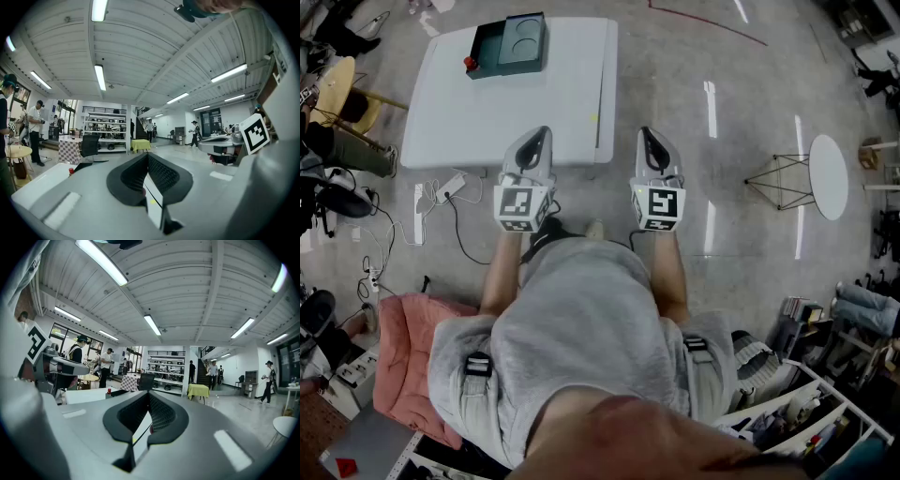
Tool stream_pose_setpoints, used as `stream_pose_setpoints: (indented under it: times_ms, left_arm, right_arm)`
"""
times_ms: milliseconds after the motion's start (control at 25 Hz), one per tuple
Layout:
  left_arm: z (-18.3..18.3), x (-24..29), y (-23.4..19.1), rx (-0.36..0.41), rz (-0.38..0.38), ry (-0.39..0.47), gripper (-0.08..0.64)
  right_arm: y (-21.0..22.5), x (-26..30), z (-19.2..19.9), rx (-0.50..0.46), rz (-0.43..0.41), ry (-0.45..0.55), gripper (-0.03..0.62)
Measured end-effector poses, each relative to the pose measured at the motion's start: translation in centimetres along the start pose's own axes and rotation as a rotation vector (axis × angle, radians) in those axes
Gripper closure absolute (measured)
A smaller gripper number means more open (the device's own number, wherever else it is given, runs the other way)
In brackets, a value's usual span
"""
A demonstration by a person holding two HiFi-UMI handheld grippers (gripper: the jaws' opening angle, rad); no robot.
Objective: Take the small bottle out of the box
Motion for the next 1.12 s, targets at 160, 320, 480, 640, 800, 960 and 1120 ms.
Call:
stream_pose_setpoints:
  times_ms: [160, 320, 480, 640, 800, 960, 1120]
  left_arm:
    - [0.1, 0.1, -0.3, -0.003, 0.004, -0.001, 0.549]
    - [0.0, 0.3, -0.2, -0.011, 0.003, 0.003, 0.549]
    - [0.0, 0.4, -0.4, -0.022, -0.011, 0.000, 0.549]
    - [0.1, -0.1, -1.6, -0.024, -0.043, -0.004, 0.549]
    - [-0.1, -0.5, -2.7, -0.026, -0.089, -0.004, 0.549]
    - [-0.1, -1.7, -5.3, -0.029, -0.136, 0.000, 0.549]
    - [0.4, -2.4, -7.7, -0.041, -0.183, -0.012, 0.549]
  right_arm:
    - [-0.3, 0.3, 0.3, 0.017, -0.011, -0.004, 0.591]
    - [-0.3, 0.4, 0.2, 0.031, -0.027, -0.002, 0.589]
    - [-0.3, 1.0, -0.1, 0.033, -0.041, 0.000, 0.589]
    - [-1.3, 2.2, -0.7, 0.023, -0.074, 0.003, 0.589]
    - [-2.4, 3.6, -1.4, 0.018, -0.126, 0.015, 0.589]
    - [-5.2, 5.7, -2.2, 0.012, -0.180, 0.032, 0.589]
    - [-7.9, 8.3, -2.5, 0.000, -0.246, 0.025, 0.589]
Point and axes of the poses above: the fingertips, and each gripper's own axes: x forward along the fingers, y to its right, z out of its underside, the point moved 8 cm from there along -x, backward along the fingers, and after that the axes turned 11 degrees about z, right-handed, at the moved point
